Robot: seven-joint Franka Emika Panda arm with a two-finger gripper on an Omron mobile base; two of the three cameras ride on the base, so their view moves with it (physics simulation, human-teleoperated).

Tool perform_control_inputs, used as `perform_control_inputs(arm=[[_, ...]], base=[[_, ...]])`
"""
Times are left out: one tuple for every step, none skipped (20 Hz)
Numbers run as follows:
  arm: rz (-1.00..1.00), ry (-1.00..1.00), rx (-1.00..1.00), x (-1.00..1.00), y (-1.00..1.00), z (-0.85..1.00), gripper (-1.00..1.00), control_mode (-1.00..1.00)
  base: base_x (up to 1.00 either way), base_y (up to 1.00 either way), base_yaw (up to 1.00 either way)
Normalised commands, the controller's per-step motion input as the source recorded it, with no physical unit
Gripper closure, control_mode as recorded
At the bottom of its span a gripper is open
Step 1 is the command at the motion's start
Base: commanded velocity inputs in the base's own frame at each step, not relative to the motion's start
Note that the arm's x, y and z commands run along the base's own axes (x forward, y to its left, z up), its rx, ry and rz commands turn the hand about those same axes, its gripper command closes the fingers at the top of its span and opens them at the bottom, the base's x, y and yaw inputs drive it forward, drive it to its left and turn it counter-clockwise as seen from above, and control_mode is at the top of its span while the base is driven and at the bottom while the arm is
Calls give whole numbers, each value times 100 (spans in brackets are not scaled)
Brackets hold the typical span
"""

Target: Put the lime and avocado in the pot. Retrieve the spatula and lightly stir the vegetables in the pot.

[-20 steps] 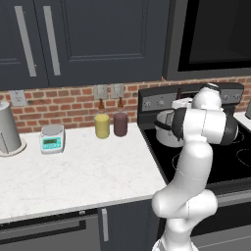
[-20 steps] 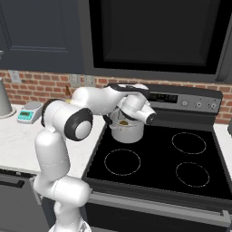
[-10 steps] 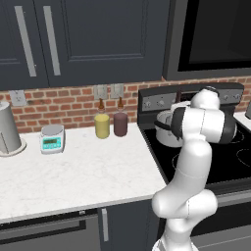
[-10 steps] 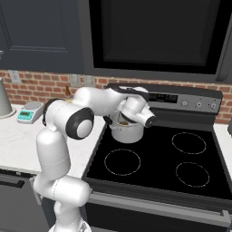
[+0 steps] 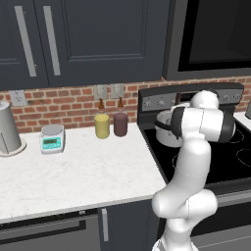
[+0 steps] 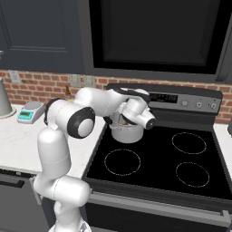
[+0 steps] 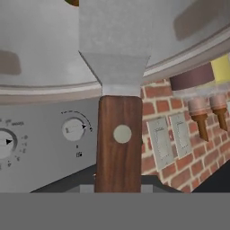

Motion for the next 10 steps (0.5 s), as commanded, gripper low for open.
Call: perform_control_inputs(arm=[[2,0,0,9,0,-21,100,-100],[2,0,0,16,-4,-18,100,-100],[1,0,0,22,-9,-16,100,-100],[1,0,0,22,-8,-18,100,-100],[0,0,0,24,-11,-19,100,-100],[0,0,0,24,-12,-18,100,-100],[0,-1,0,21,-14,-17,100,-100],[0,-3,0,20,-18,-16,100,-100],[0,-5,0,16,-19,-19,100,-100],[0,-6,0,15,-19,-21,100,-100]], base=[[0,0,0],[0,0,0],[0,0,0],[0,0,0],[0,0,0],[0,0,0],[0,0,0],[0,0,0],[0,0,0],[0,0,0]])
